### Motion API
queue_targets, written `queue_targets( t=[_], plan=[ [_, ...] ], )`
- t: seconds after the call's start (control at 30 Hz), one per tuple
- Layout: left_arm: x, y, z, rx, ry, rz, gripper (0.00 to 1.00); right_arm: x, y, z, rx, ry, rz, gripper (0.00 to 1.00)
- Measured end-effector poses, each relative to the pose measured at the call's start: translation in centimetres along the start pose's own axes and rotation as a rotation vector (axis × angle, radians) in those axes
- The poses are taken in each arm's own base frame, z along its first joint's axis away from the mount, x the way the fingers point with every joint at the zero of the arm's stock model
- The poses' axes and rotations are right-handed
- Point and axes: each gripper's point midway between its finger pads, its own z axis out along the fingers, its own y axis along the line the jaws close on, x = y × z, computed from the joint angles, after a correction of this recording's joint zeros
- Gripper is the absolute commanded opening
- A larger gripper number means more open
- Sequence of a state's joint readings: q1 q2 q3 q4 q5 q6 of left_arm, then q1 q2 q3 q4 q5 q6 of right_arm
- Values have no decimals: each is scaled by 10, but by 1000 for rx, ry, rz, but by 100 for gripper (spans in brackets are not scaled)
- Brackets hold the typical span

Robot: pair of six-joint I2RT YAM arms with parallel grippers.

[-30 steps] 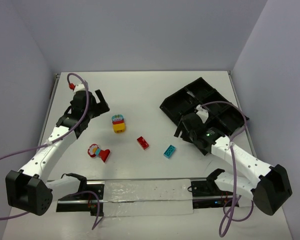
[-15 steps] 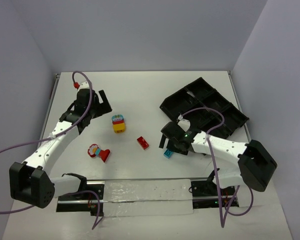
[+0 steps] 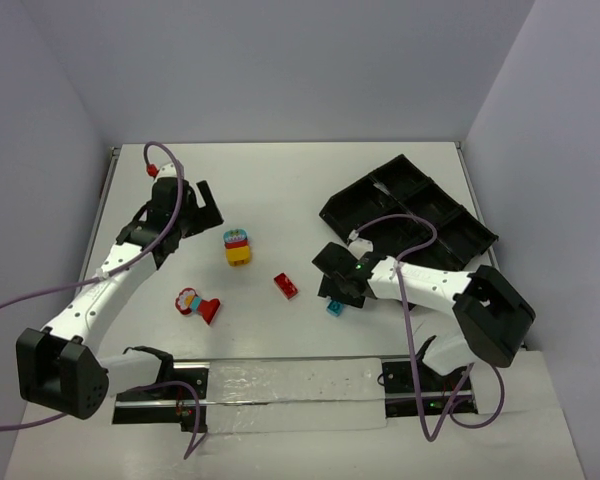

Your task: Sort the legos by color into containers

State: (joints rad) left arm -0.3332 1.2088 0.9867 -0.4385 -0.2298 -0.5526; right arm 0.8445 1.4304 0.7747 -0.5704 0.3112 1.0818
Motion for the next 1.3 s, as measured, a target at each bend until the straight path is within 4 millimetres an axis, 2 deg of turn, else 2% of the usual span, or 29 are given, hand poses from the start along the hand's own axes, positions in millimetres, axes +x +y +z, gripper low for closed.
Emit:
queue_targets(
  t=[0.1,0.23,0.4,0.53,0.63,0.73,0.83,0.9,1.0,1.13,1.3],
  plan=[
    [-2,-1,-3,5,-9,-2,99,-1,5,4,8,2,-8,63],
    [-4,-1,-5,9,-17,-1,99,3,5,8,24,7,-17,47],
    [-5,-1,-6,10,-19,6,99,4,5,7,27,-6,-23,19],
    [-4,0,-6,8,-16,8,99,-1,6,3,37,-19,-39,19],
    [-2,1,-7,3,-7,10,99,-14,15,-7,23,-53,-40,20],
    [-2,2,-11,1,-2,11,99,-38,24,-27,1,-116,-37,21],
    [-11,-1,-17,14,-24,5,99,-73,28,-49,-31,-195,0,21],
    [-17,-4,-21,25,-35,2,99,-99,19,-56,-24,-248,44,21],
    [-21,-8,-24,39,-42,-1,99,-130,-6,-58,31,-302,97,24],
    [-19,-12,-21,53,-26,1,99,-158,-41,-56,105,-337,152,26],
    [-15,-18,-7,55,18,7,99,-182,-76,-51,166,-356,207,27]
  ],
)
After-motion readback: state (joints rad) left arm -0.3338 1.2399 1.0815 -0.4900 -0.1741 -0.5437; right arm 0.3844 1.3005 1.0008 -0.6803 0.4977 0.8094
